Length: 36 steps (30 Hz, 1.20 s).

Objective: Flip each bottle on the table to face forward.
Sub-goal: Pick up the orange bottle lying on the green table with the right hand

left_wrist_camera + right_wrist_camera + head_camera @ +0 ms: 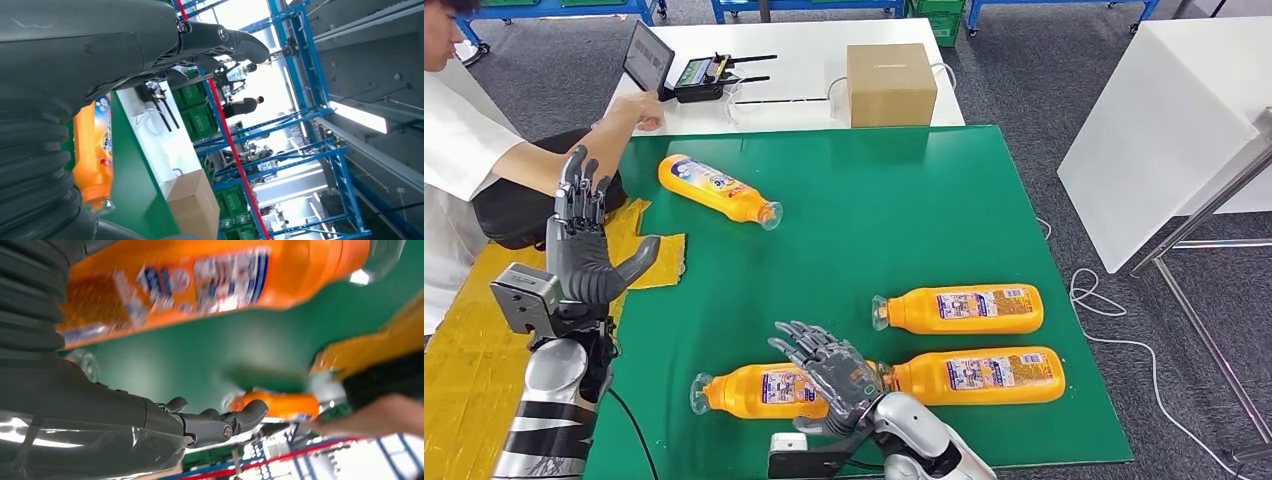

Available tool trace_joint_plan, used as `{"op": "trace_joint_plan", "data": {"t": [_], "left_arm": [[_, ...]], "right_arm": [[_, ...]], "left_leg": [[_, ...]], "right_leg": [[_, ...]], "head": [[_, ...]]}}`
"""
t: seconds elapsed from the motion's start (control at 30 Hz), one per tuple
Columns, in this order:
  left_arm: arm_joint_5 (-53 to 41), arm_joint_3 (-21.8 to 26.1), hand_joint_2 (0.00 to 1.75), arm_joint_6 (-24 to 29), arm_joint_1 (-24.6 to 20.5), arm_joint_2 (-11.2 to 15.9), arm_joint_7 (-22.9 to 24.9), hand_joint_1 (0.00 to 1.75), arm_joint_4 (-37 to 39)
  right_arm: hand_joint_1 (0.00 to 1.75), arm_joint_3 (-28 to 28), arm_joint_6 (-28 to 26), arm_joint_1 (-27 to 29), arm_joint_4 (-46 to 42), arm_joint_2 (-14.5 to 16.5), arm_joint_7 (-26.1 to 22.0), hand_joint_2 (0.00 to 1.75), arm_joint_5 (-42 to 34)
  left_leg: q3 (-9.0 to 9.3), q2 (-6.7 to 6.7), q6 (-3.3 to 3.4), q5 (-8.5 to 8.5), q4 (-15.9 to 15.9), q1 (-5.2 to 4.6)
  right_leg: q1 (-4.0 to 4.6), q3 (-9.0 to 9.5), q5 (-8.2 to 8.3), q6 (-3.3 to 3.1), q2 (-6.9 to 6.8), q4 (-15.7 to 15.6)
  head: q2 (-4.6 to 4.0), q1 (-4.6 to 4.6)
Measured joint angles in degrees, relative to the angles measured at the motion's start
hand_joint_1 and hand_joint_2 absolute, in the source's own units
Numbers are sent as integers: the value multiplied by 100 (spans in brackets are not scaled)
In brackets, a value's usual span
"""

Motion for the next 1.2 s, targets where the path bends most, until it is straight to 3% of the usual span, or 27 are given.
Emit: {"op": "trace_joint_plan", "data": {"t": [0.5, 0.93, 1.0, 1.1, 1.13, 1.2], "left_arm": [[-9, -1, 175, 29, 0, -117, -37, 0, -17], [35, 26, 175, 118, 202, -132, -43, 0, -33], [35, 60, 175, 125, 260, -143, -46, 0, -64], [35, 96, 175, 129, 308, -162, -48, 0, -102], [35, 102, 175, 130, 321, -167, -48, 0, -109], [35, 114, 175, 129, 341, -179, -48, 0, -115]], "right_arm": [[0, 624, 141, -456, 960, 184, 236, 175, 154], [1, 788, -75, -772, 1528, 271, 1412, 175, 1051], [20, 756, -93, -763, 1533, 270, 1556, 175, 1157], [107, 684, -80, -751, 1555, 270, 1653, 175, 1254], [128, 660, -66, -751, 1571, 270, 1665, 175, 1274], [139, 620, -17, -766, 1623, 272, 1672, 175, 1275]], "left_leg": [[-1, 0, 1, -1, 0, -1], [15, 0, 1, 0, 0, -1], [17, 1, 1, -1, 0, -1], [17, 0, 1, -1, 0, -1], [17, 0, 1, -1, 0, -1], [18, 1, 1, -1, 0, -1]], "right_leg": [[-2, -1, 0, 0, 0, -2], [-2, 15, 0, 0, 0, -2], [-2, 15, 0, 0, 0, -3], [-3, 16, 0, 0, 0, -3], [-3, 16, 0, 0, 0, -3], [-2, 17, 0, 0, 0, -3]], "head": [[0, -1], [0, -1], [0, -1], [0, -2], [0, -2], [0, -2]]}}
